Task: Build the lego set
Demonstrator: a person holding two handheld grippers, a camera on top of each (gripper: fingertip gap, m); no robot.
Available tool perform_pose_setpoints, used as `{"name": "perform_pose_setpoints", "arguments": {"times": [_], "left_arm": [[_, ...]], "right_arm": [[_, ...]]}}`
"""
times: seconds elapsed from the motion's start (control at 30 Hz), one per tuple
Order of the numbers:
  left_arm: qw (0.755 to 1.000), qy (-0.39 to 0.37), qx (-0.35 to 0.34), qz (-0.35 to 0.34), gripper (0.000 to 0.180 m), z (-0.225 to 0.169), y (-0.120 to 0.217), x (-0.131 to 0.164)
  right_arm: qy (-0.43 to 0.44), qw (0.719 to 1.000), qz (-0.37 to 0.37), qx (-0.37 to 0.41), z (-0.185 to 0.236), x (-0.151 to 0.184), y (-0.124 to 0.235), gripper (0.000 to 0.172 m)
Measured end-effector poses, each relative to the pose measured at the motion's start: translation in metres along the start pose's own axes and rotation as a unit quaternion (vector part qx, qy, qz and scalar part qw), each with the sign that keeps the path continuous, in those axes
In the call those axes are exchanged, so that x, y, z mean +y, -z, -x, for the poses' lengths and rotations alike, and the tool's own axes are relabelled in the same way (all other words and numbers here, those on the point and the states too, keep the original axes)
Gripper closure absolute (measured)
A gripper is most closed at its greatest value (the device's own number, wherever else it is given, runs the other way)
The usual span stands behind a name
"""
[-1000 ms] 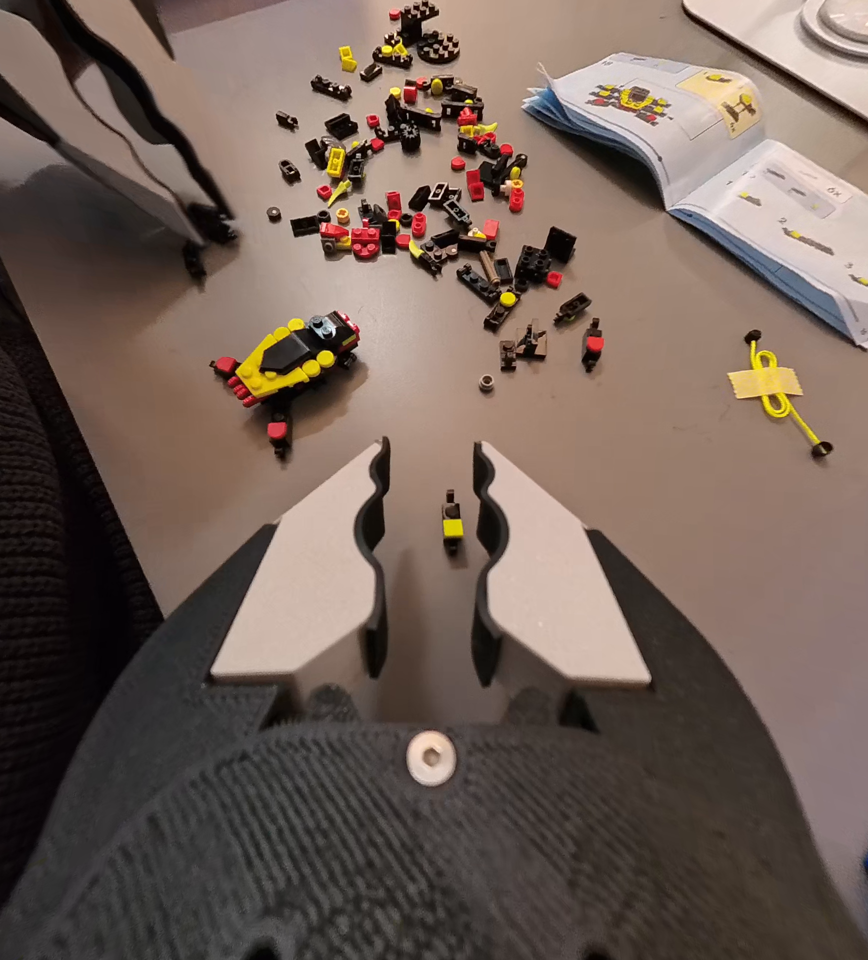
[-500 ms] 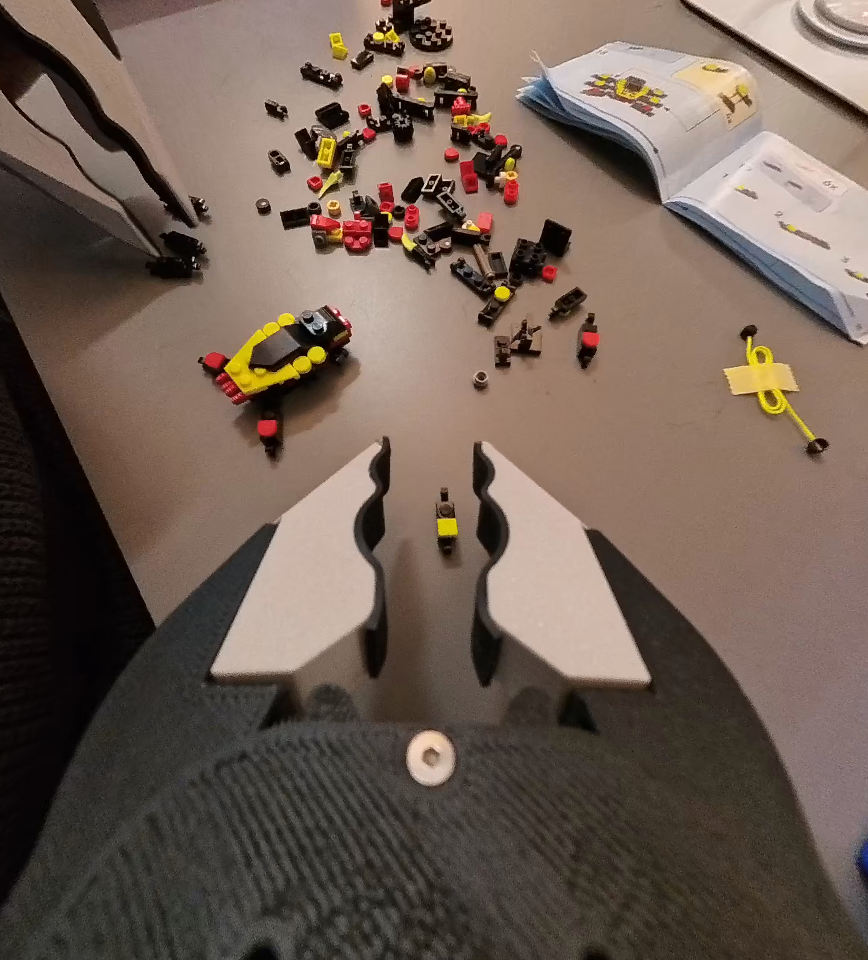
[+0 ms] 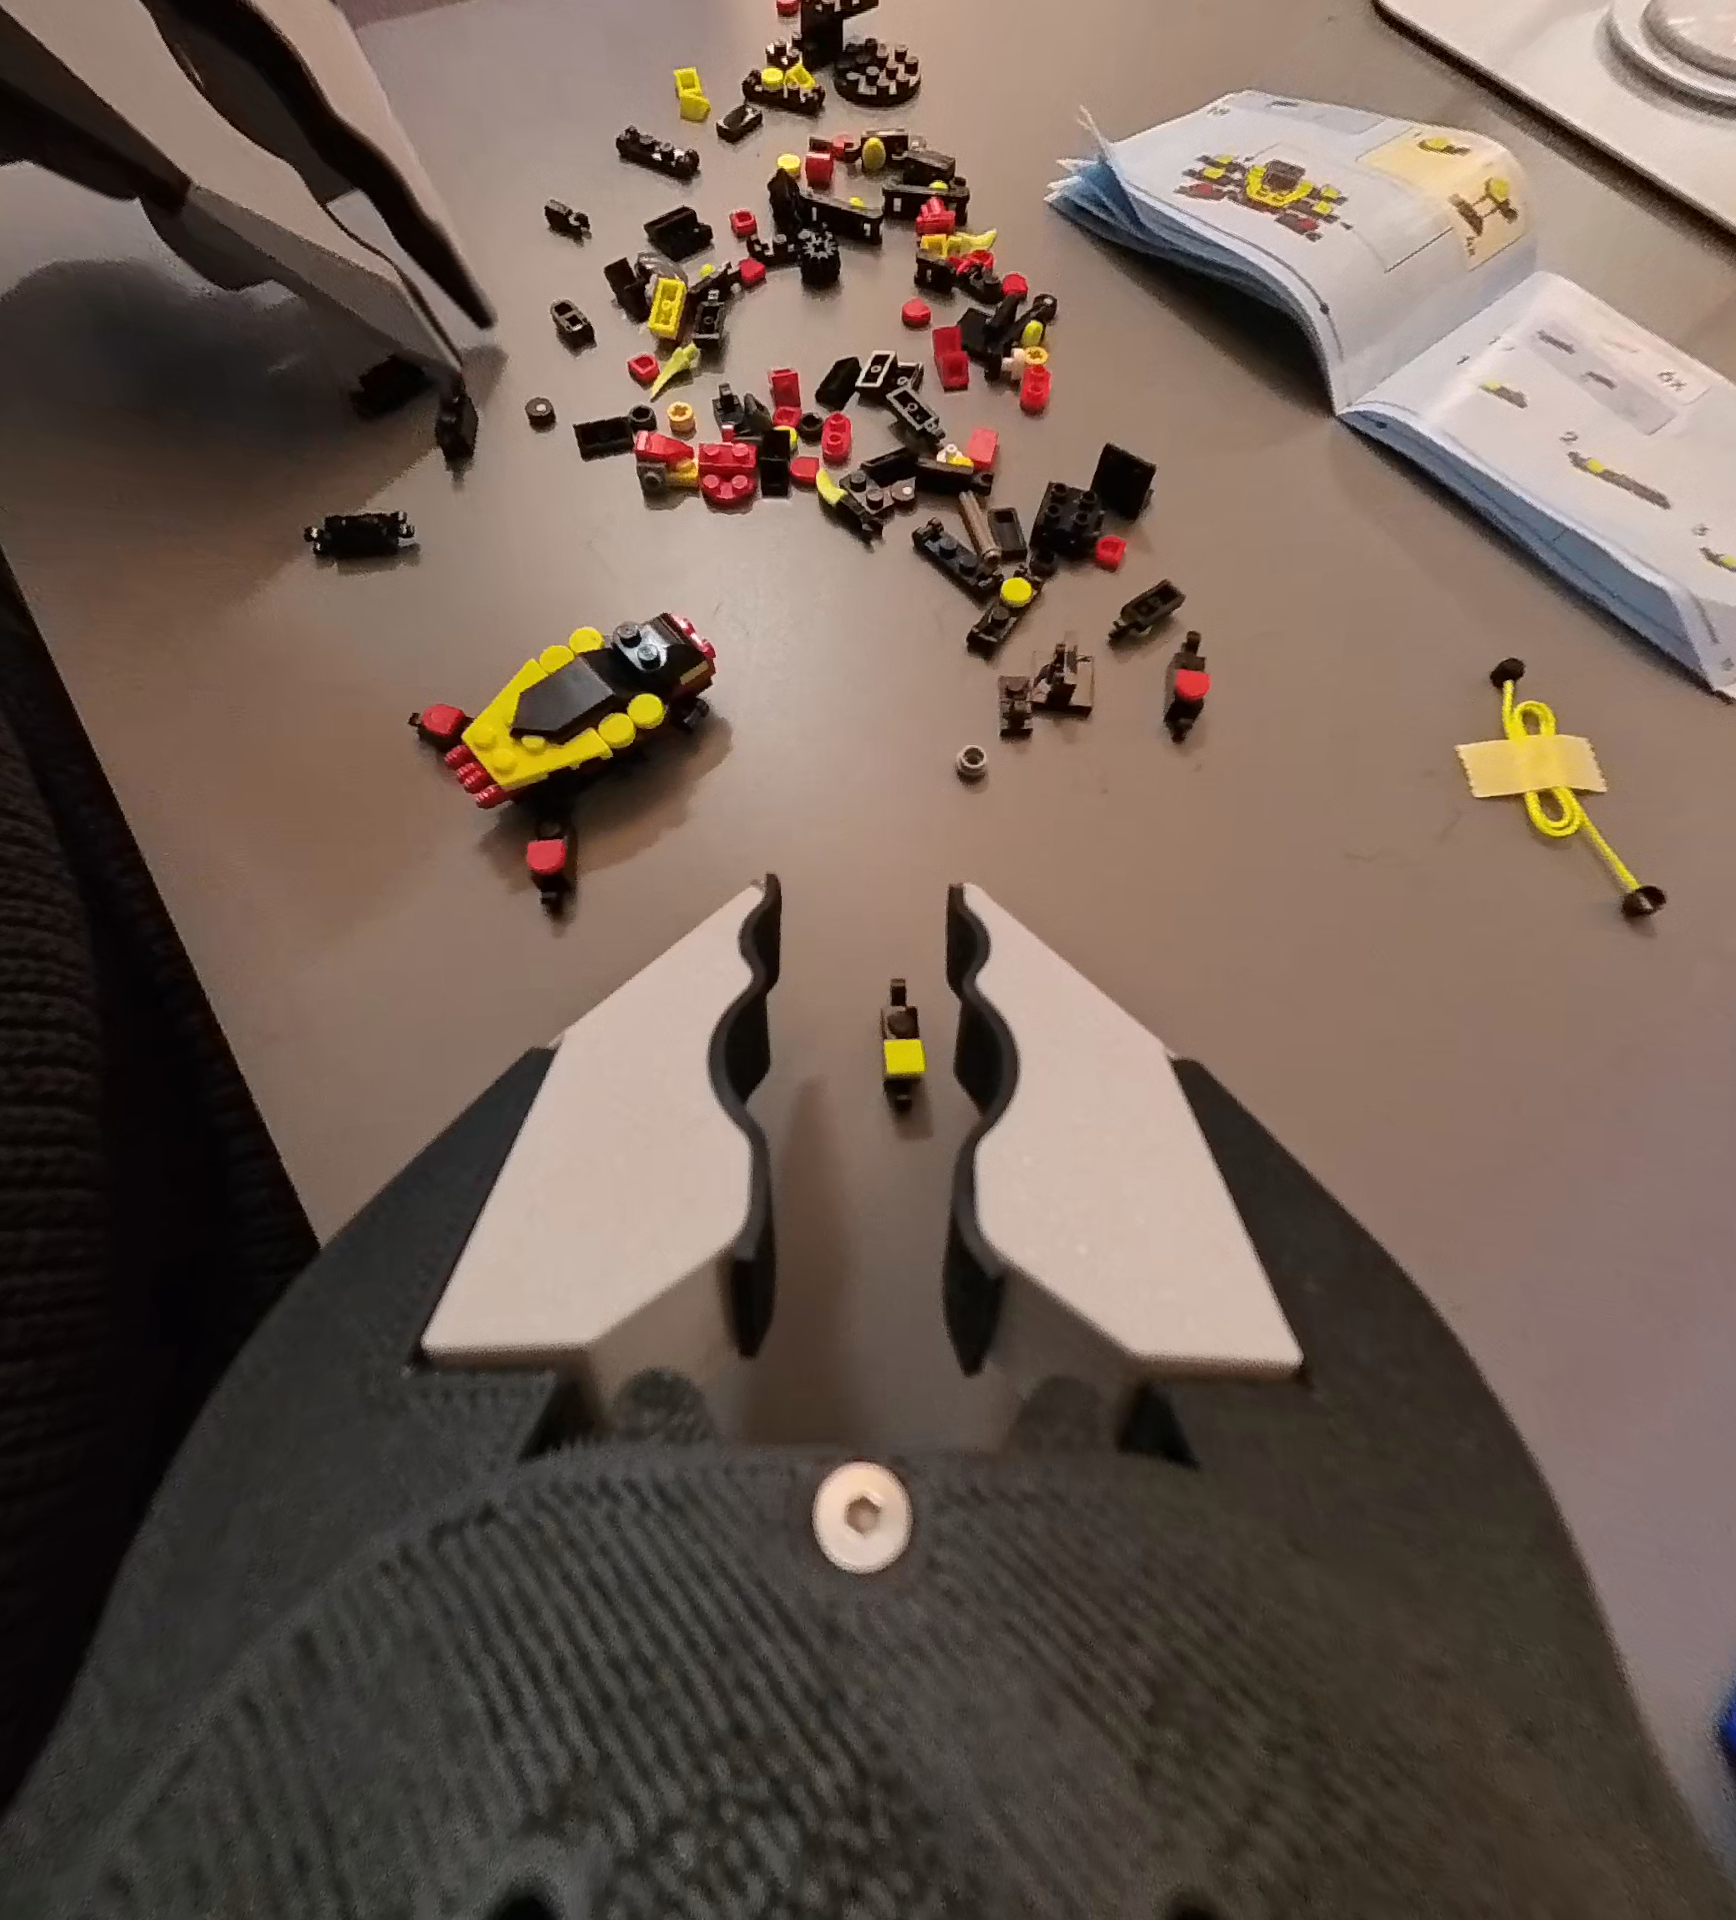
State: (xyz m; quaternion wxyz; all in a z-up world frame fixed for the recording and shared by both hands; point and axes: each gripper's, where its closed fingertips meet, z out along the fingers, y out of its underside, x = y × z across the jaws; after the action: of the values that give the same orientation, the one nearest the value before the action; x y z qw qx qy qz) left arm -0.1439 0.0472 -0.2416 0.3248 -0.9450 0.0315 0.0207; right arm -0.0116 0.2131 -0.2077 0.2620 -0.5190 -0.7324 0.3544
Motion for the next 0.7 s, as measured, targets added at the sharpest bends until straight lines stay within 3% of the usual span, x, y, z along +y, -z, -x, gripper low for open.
{"name": "perform_pose_setpoints", "arguments": {"times": [0.2, 0.47, 0.7], "left_arm": [[0.996, -0.033, 0.072, -0.033, 0.161, -0.026, 0.009, -0.01], [0.996, -0.043, 0.074, -0.035, 0.161, -0.034, -0.005, -0.012], [0.998, -0.036, 0.043, -0.026, 0.174, -0.019, -0.005, -0.007]], "right_arm": [[0.0, 1.0, 0.0, 0.0, 0.0, 0.0, 0.0, 0.142], [-0.001, 1.0, 0.0, -0.002, 0.0, 0.0, 0.0, 0.141], [0.001, 1.0, 0.0, -0.002, 0.001, 0.0, 0.0, 0.141]]}}
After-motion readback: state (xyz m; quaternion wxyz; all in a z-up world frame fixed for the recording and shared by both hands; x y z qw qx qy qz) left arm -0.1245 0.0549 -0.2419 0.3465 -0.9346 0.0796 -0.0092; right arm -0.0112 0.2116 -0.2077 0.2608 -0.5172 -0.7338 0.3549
